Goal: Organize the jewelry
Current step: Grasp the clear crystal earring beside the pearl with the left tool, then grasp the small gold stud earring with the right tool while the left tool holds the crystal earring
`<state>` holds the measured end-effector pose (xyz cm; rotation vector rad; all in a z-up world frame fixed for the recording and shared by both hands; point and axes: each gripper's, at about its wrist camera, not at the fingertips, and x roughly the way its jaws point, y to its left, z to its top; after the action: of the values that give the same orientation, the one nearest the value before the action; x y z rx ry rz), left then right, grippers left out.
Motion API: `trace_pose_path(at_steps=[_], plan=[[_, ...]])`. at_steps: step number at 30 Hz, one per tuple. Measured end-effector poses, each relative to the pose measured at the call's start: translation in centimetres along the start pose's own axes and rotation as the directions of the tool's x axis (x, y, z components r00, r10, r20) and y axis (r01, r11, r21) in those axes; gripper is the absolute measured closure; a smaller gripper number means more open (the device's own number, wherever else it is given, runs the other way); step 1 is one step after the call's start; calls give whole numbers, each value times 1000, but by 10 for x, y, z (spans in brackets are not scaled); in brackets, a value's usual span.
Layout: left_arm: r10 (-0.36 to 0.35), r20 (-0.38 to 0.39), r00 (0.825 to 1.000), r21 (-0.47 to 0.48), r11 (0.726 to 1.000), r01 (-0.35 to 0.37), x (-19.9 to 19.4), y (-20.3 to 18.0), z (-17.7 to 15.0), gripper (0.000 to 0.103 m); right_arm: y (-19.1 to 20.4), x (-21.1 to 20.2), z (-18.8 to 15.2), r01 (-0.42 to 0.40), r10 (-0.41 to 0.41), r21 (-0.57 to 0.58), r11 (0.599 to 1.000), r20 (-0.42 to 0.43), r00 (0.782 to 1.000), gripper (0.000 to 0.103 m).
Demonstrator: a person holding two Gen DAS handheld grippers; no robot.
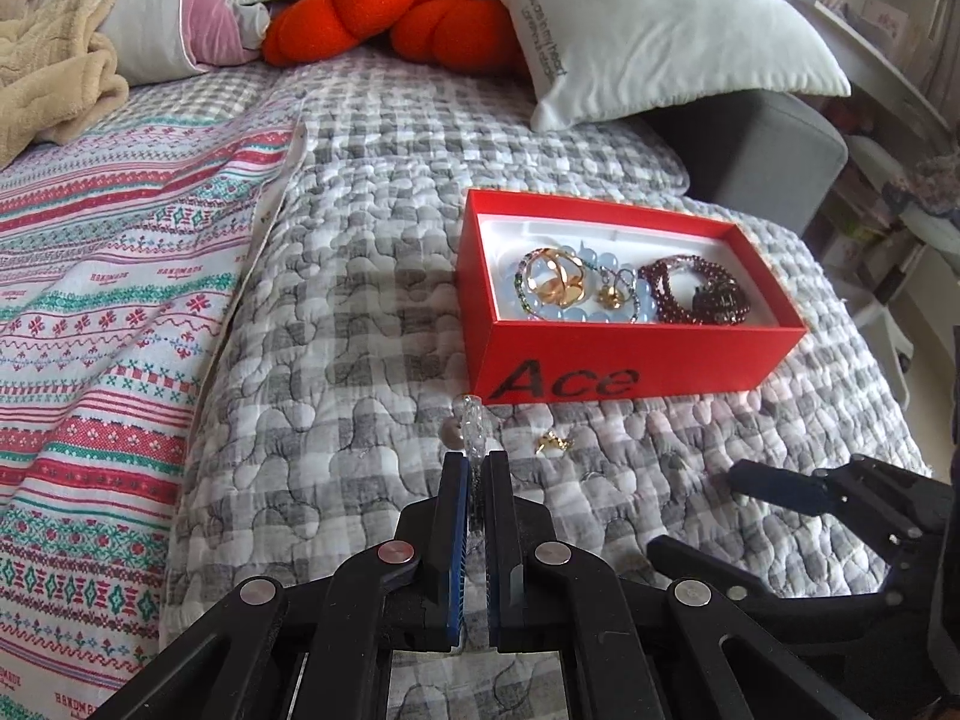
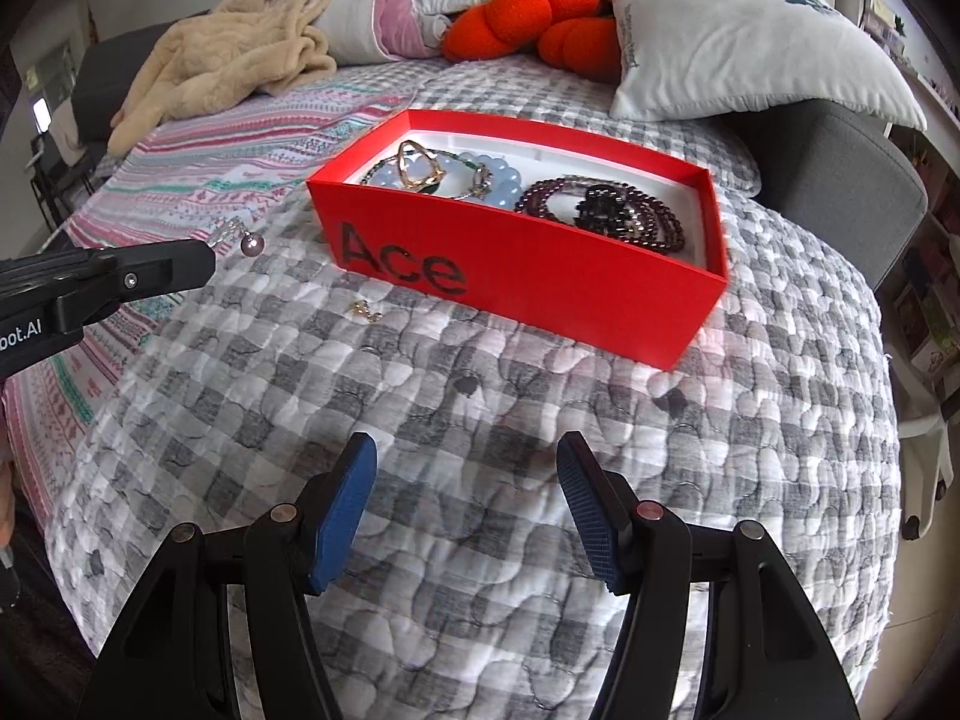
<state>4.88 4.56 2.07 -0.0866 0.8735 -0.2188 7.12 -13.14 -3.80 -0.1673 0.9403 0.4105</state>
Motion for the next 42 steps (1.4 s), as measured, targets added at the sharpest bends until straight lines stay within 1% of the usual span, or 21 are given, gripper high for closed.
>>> trace_pose_path(at_steps=[1,4,6,7,10,11,12,14,17,20,31,33,36,38,42], plan=[[0,0,1000,-3,1000,0,-1,2,0,103,3,3,2,-9,9,7,1000,3,1000,37],[5,-1,1000,-11,1000,-5,-2,8,-2,103,10,10,9,0,0,25,1000,28,1000,38],[2,-8,1000,-22,1000,-2,-2,12,-3,103,13,15,14,-16,14,51,999,38,999,43],[2,-10,1000,-25,1000,-2,-2,14,-4,103,14,17,16,-13,10,60,998,45,999,48],[5,-15,1000,-27,1000,-5,-3,18,-6,103,17,22,19,4,-8,62,998,67,998,55],[7,-15,1000,-26,1000,-7,-3,20,-7,103,17,23,21,6,-10,59,998,69,998,59],[7,-17,1000,-26,1000,-7,-3,21,-7,103,18,24,22,4,-8,58,998,69,998,61],[5,-22,1000,-28,1000,-6,-3,24,-8,103,18,25,24,-2,-3,60,998,71,997,67],[4,-29,1000,-30,1000,-5,-3,28,-10,103,20,29,28,-9,5,58,998,73,997,69],[5,-31,1000,-29,1000,-6,-3,30,-11,103,24,31,30,-23,20,46,999,72,997,69],[13,-31,999,-33,999,-14,-3,32,-11,103,33,41,41,-36,35,23,999,66,997,70],[15,-31,999,-33,999,-16,-2,32,-11,103,33,43,42,-37,36,20,999,66,997,78],[20,-33,999,-34,999,-21,-1,32,-11,103,34,43,43,-41,40,16,999,63,997,85],[24,-33,999,-35,999,-26,0,33,-11,103,33,43,43,-43,41,17,999,62,997,93],[28,-34,999,-39,999,-29,2,34,-10,103,29,42,43,-53,51,26,998,63,997,95]])
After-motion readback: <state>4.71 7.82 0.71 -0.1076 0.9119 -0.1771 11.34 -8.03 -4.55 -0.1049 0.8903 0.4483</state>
